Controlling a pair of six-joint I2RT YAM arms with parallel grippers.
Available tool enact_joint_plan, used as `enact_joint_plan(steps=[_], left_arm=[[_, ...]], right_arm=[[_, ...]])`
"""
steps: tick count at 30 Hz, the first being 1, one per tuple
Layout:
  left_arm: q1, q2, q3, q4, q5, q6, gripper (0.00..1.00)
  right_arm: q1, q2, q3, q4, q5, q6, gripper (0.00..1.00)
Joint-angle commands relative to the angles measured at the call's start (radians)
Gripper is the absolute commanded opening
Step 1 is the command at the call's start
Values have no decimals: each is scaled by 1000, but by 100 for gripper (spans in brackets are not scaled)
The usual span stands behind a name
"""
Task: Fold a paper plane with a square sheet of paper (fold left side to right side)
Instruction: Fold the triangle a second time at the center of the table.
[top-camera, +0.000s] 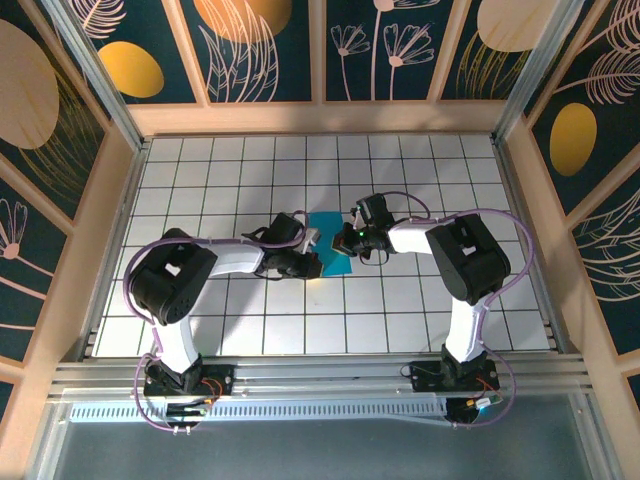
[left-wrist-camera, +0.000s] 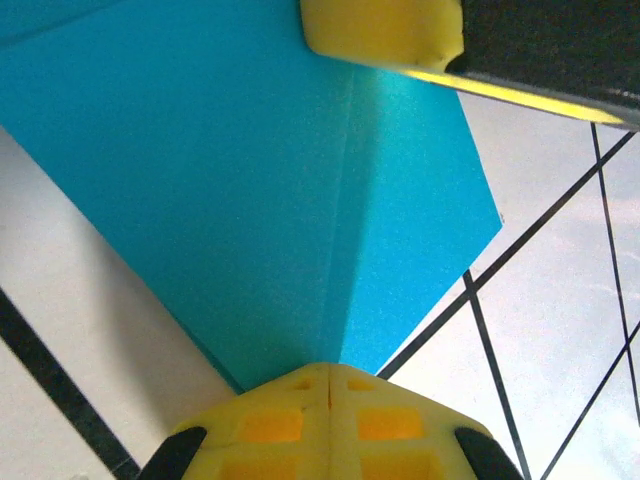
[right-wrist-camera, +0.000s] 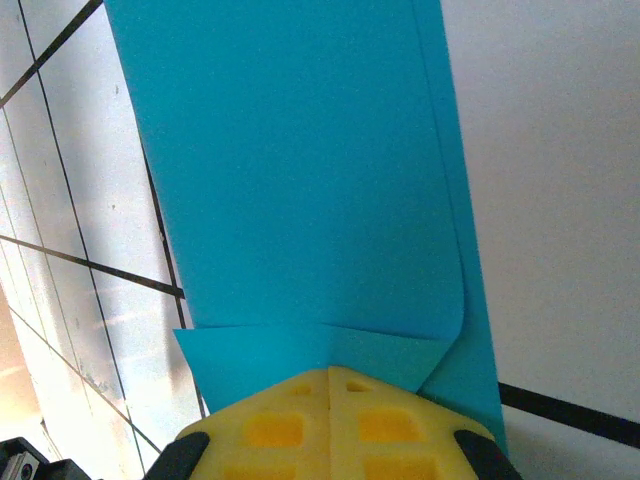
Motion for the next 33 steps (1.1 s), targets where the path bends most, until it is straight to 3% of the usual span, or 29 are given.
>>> enact_joint_plan(steps=[1, 17, 27, 31, 33], left_arm=[[3, 5, -58, -182, -24, 24, 0], [1, -61, -117, -163, -35, 10, 0], [62, -266, -131, -23, -63, -99, 0], [100, -308, -125, 16, -129, -142, 10], [111, -310, -124, 47, -137, -171, 20]], right_arm=[[-13, 64, -22, -125, 107, -26, 0], [-10, 63, -17, -119, 94, -30, 0], [-11, 13, 2, -61, 32, -27, 0], [-14, -44, 1, 10, 2, -21, 1], [-16, -81, 1, 32, 2, -26, 8]])
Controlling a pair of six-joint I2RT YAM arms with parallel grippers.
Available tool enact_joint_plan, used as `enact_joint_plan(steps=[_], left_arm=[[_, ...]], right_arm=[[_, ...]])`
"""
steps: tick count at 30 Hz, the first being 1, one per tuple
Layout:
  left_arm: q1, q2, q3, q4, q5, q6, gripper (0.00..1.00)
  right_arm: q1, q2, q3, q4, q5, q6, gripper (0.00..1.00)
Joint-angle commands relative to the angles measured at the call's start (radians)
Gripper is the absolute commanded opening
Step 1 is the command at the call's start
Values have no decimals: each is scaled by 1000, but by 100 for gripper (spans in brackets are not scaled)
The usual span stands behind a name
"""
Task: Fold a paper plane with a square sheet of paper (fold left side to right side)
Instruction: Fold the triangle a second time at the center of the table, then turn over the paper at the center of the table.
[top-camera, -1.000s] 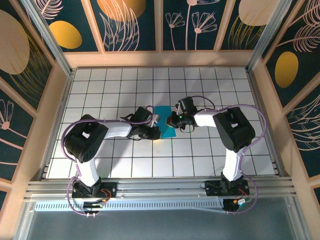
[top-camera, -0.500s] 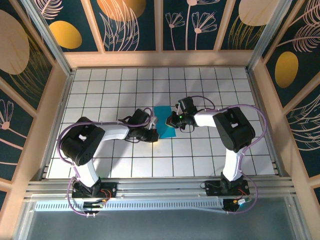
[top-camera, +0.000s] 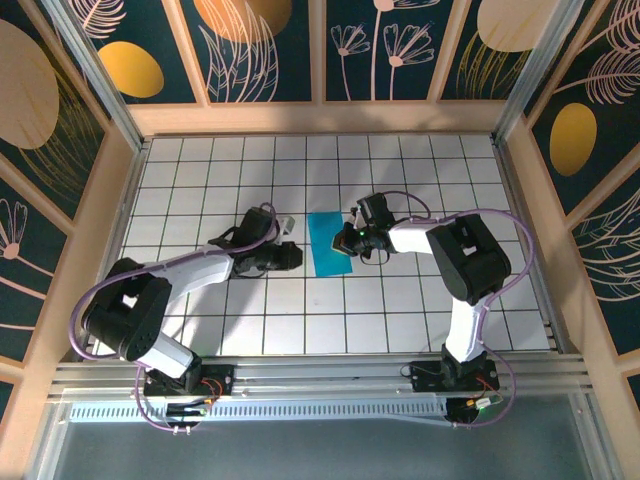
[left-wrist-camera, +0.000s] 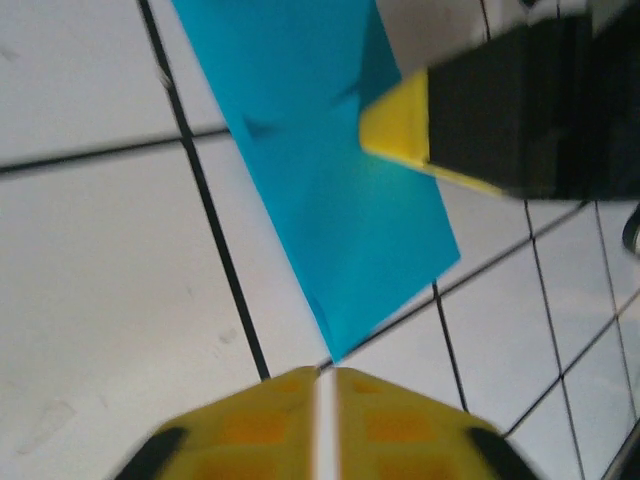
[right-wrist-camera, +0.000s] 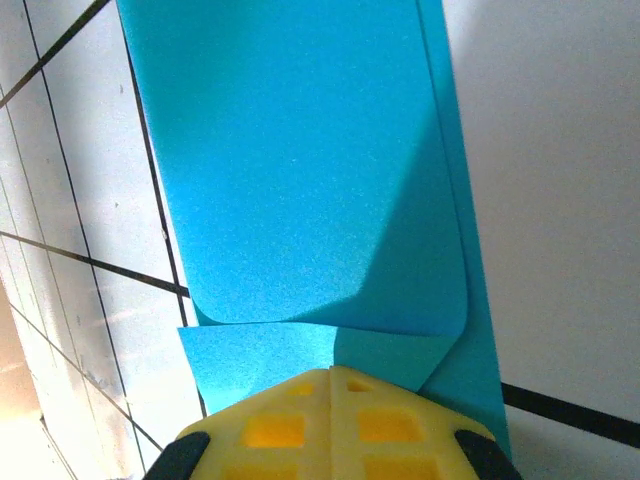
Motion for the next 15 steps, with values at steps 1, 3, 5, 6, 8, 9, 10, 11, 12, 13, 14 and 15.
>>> enact_joint_plan(steps=[1, 3, 5, 6, 8, 9, 10, 11, 12, 13, 14, 15], left_arm=[[18, -6, 5, 63, -39, -75, 24], [25, 11, 8, 101, -28, -98, 34], [30, 42, 23, 128, -5, -118, 39], [32, 64, 37, 139, 7, -126, 40], [32, 105, 57, 163, 30, -139, 41], [32, 128, 72, 170, 38, -141, 41], [32, 149, 86, 170, 41, -140, 41], [32, 167, 96, 171, 43, -137, 41], [32, 173, 108, 174, 50, -133, 41], [32, 213, 121, 174, 57, -131, 41], [31, 228, 131, 176, 65, -129, 41], [32, 245, 140, 180, 72, -126, 42]], right_arm=[[-13, -89, -2, 35, 22, -25, 13], [-22, -137, -10, 32, 55, -40, 23], [-35, -185, -34, 39, 87, -59, 33], [-43, -216, -52, 42, 109, -66, 38], [-61, -266, -91, 54, 136, -78, 47], [-72, -293, -115, 62, 144, -79, 50], [-82, -319, -142, 75, 148, -79, 54], [-90, -341, -165, 90, 148, -77, 57], [-99, -368, -194, 110, 147, -71, 61], [-106, -393, -226, 136, 142, -62, 65], [-113, -412, -252, 160, 133, -54, 68], [-120, -435, -282, 186, 120, -45, 71]])
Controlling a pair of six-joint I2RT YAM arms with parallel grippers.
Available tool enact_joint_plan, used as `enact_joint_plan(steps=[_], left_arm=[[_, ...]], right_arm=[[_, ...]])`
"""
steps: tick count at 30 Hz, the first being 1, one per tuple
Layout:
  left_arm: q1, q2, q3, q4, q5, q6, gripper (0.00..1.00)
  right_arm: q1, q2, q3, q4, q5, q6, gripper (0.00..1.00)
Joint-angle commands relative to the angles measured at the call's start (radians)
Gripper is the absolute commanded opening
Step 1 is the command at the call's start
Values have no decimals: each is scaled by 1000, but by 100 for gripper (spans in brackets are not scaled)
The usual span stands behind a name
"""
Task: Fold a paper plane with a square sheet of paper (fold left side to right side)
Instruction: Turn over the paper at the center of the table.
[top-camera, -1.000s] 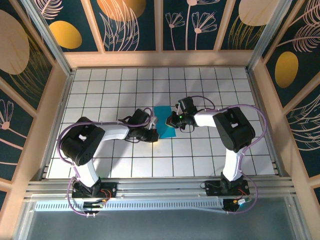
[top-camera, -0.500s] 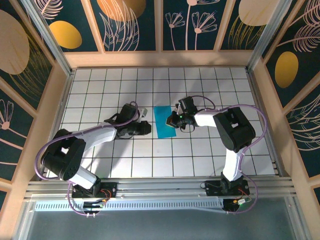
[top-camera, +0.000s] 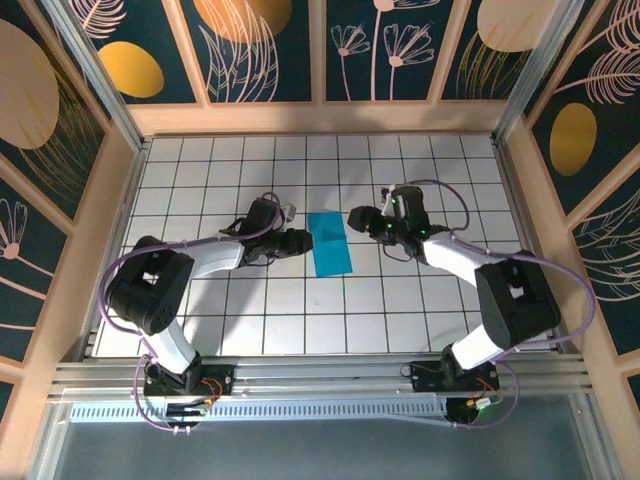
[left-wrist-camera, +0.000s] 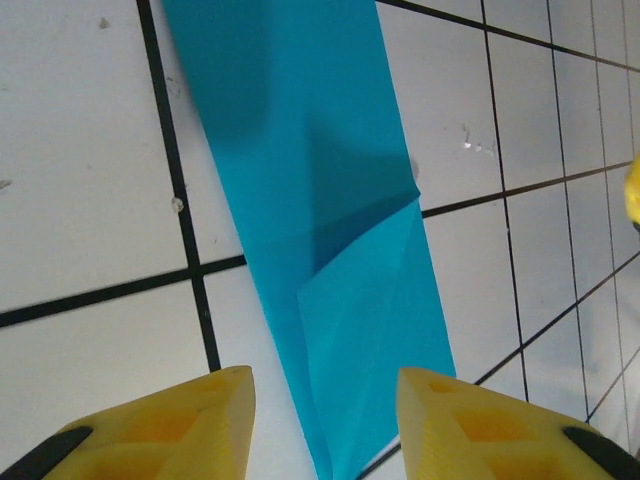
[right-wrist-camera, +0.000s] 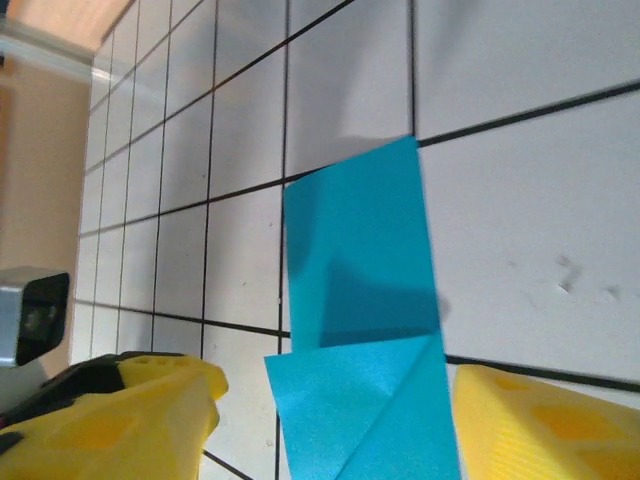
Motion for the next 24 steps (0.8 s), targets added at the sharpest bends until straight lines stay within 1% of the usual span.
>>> enact_joint_plan(steps=[1, 3, 5, 8, 11, 14, 18, 19, 22, 24], left_arm=[[6, 55, 51, 38, 42, -5, 41], [6, 81, 73, 32, 41, 1, 41], [6, 103, 91, 27, 38, 6, 41], [6, 131, 100, 31, 45, 8, 40], [7, 158, 140, 34, 60, 11, 33], [6, 177, 153, 27, 52, 16, 32], [5, 191, 159, 39, 70, 18, 22], [6, 191, 158, 40, 68, 20, 18], [6, 173, 152, 26, 41, 32, 9], [5, 155, 142, 20, 25, 39, 3]], right_arm=[[-21, -62, -89, 101, -7, 15, 74], [-33, -85, -135, 143, -41, 33, 79], [-37, -95, -165, 167, -67, 45, 81], [-38, -106, -191, 169, -79, 52, 82], [-38, -116, -205, 164, -80, 52, 82], [-38, -123, -207, 156, -80, 51, 82], [-38, -117, -199, 159, -100, 43, 80], [-38, -113, -198, 164, -110, 43, 80], [-37, -87, -191, 191, -148, 48, 76], [-31, -59, -178, 215, -180, 53, 72]])
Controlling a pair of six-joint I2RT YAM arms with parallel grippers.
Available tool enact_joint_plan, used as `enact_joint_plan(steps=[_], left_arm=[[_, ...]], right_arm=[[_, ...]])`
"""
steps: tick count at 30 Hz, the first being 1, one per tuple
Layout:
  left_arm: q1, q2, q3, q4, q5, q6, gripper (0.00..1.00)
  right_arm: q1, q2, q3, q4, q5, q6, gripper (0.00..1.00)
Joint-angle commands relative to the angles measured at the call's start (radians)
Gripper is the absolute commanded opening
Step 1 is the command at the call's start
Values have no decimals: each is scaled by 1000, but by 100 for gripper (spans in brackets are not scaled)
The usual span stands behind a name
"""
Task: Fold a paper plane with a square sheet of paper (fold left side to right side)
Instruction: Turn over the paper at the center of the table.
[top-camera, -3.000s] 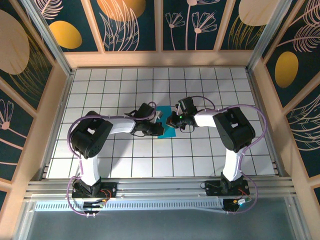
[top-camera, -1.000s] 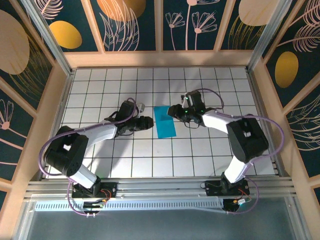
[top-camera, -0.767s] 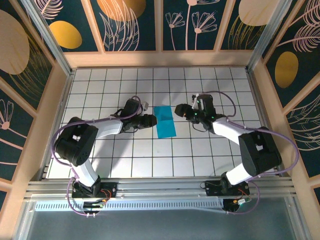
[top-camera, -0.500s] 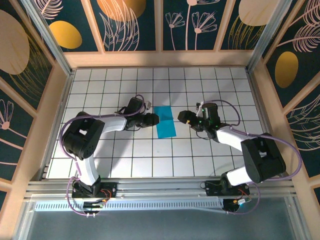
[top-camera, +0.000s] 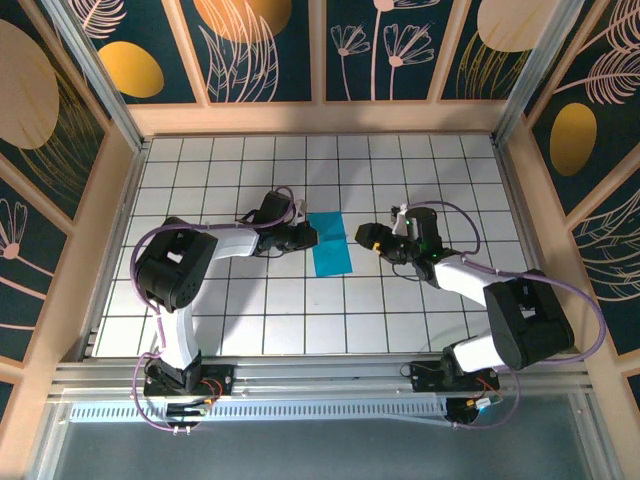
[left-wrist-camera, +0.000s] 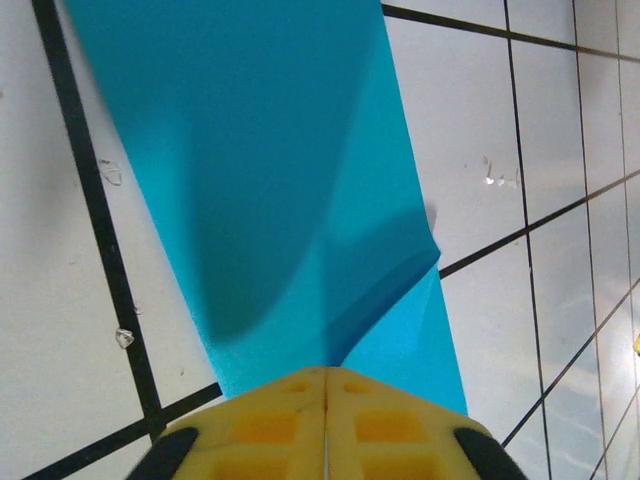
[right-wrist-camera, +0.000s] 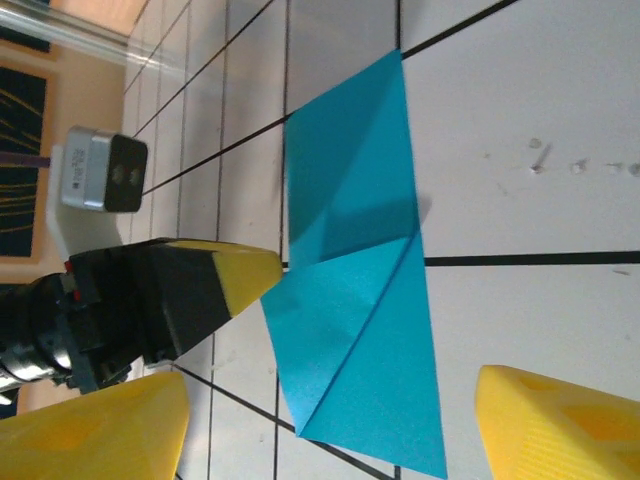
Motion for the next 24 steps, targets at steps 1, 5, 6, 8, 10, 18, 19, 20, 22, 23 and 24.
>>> enact_joint_plan(steps=[1, 5, 6, 8, 10, 18, 19, 20, 22, 23, 24], left_arm=[[5, -31, -2, 8, -18, 21, 1], [5, -83, -70, 86, -10, -15, 0], [5, -96, -86, 105, -9, -24, 0], [6, -124, -114, 131, -17, -40, 0], [5, -153, -137, 152, -29, -51, 0], [6, -234, -192, 189, -61, -89, 0], [5, -236, -194, 192, -60, -93, 0], [6, -238, -199, 192, -63, -95, 0], [6, -238, -201, 195, -67, -99, 0], [6, -240, -202, 194, -70, -99, 0], [6, -239, -202, 194, -70, -98, 0]], right_arm=[[4, 45, 27, 70, -68, 12, 71], [41, 130, 87, 90, -92, 15, 64], [50, 151, 103, 99, -89, 15, 63], [64, 186, 124, 122, -71, 25, 62], [73, 226, 139, 160, -75, 47, 61], [105, 350, 202, 205, -69, 97, 59], [109, 359, 204, 215, -72, 102, 59], [111, 368, 205, 223, -75, 109, 60], [119, 388, 207, 239, -84, 118, 61], [122, 397, 207, 252, -87, 126, 62], [125, 407, 206, 267, -91, 136, 62]])
